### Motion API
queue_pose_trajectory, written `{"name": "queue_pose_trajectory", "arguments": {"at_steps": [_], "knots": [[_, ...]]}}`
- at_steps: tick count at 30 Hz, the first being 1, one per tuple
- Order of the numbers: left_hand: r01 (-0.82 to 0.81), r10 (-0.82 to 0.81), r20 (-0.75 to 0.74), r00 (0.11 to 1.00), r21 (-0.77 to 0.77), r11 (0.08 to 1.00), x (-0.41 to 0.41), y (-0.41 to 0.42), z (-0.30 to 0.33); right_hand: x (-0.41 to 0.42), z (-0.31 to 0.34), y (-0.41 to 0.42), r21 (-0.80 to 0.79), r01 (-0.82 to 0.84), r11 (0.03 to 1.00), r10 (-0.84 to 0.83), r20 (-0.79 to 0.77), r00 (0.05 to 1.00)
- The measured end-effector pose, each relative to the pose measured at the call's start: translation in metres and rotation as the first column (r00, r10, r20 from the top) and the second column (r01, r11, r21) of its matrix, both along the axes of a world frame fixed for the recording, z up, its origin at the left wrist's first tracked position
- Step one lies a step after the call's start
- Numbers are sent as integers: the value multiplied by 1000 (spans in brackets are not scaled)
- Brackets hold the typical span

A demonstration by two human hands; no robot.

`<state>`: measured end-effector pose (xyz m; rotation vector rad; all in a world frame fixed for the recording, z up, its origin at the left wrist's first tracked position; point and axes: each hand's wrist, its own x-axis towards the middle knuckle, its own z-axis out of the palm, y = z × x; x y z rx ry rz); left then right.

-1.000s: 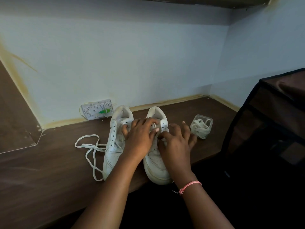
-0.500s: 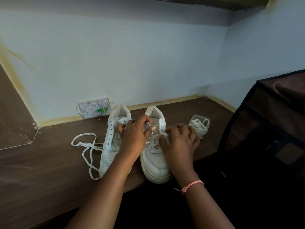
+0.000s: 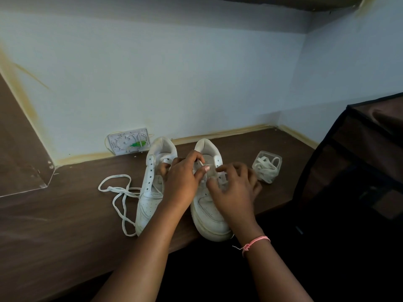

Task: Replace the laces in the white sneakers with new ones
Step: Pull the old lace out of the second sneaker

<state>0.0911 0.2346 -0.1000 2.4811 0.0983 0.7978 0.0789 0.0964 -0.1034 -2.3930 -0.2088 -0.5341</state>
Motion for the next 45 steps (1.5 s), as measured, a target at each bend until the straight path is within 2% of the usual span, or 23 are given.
{"name": "queue_pose_trajectory", "arguments": {"at_steps": [2, 5, 7, 9, 10, 11, 13, 15, 16, 18, 20, 21, 22, 23, 25, 27, 30, 32, 35, 37, 39, 42, 45], "knots": [[-6, 6, 3, 1000, 7, 1000, 0, -1, 0, 2, -3, 1, -143, 59, 988, -45, 99, 994], [-4, 4, 10, 1000, 0, 1000, 0, 0, 0, 7, -4, -4, -137, 101, 985, -85, 114, 990], [-1, 1, 12, 1000, -9, 1000, 1, 0, -1, 14, 0, -14, 44, 206, 978, -207, 24, 978], [-4, 4, 12, 1000, -8, 1000, 1, 1, -1, 18, 6, -24, 345, 359, 867, -349, -92, 933], [-6, 7, 11, 1000, -9, 1000, 1, 1, -2, 17, 7, -26, 413, 377, 829, -368, -105, 924], [-6, 6, 14, 1000, -11, 1000, 1, 1, -2, 16, 6, -26, 379, 356, 854, -355, -74, 932], [-2, 3, 19, 1000, -16, 1000, 2, 0, -2, 11, 2, -22, 125, 211, 969, -214, 8, 977], [-3, 4, 13, 1000, -12, 1000, 2, 0, -1, 9, -4, -14, -113, 74, 991, -73, 12, 997], [-5, 5, 13, 1000, -9, 1000, 2, 0, -2, 10, -4, -12, -145, 43, 988, -41, 20, 999], [-6, 6, 18, 1000, -7, 1000, 1, 1, -2, 13, -2, -14, -95, 72, 993, -66, 57, 996], [-4, 4, 19, 1000, -7, 1000, 2, 1, -2, 18, 3, -22, 111, 191, 975, -197, 45, 979], [-3, 3, 20, 1000, -6, 1000, 2, 1, -2, 20, 5, -28, 235, 258, 937, -269, 14, 963], [-3, 3, 22, 1000, -6, 1000, 2, 1, -2, 21, 6, -32, 311, 308, 899, -320, -13, 947], [-3, 3, 24, 1000, -7, 1000, 2, 1, -2, 21, 7, -34, 317, 330, 889, -344, -13, 939], [-1, 1, 30, 1000, -9, 1000, 2, 1, -2, 17, 5, -32, 196, 267, 944, -281, 48, 958], [4, -4, 34, 999, -16, 1000, 2, 0, -2, 12, 3, -24, 20, 108, 994, -109, 67, 992], [-1, 2, 28, 1000, -16, 1000, 2, -1, -1, 10, -1, -14, -149, -49, 988, 53, 29, 998], [-2, 3, 24, 1000, -21, 1000, 2, 0, -1, 14, 2, -18, -115, -4, 993, 9, 36, 999], [1, 0, 22, 1000, -16, 1000, 2, 1, -2, 20, 8, -33, 46, 223, 974, -225, 38, 974], [-5, 5, 21, 1000, -10, 1000, 3, 2, -2, 21, 9, -39, 101, 305, 947, -311, 47, 949], [-10, 10, 21, 1000, -5, 1000, 3, 2, -2, 19, 6, -36, 57, 231, 971, -234, 64, 970], [-6, 7, 21, 1000, -13, 1000, 2, 1, -2, 16, -2, -22, -101, 24, 995, -23, 7, 1000], [0, 0, 25, 1000, -22, 1000, 1, 1, -1, 18, -1, -20, -131, 26, 991, -22, 34, 999]]}}
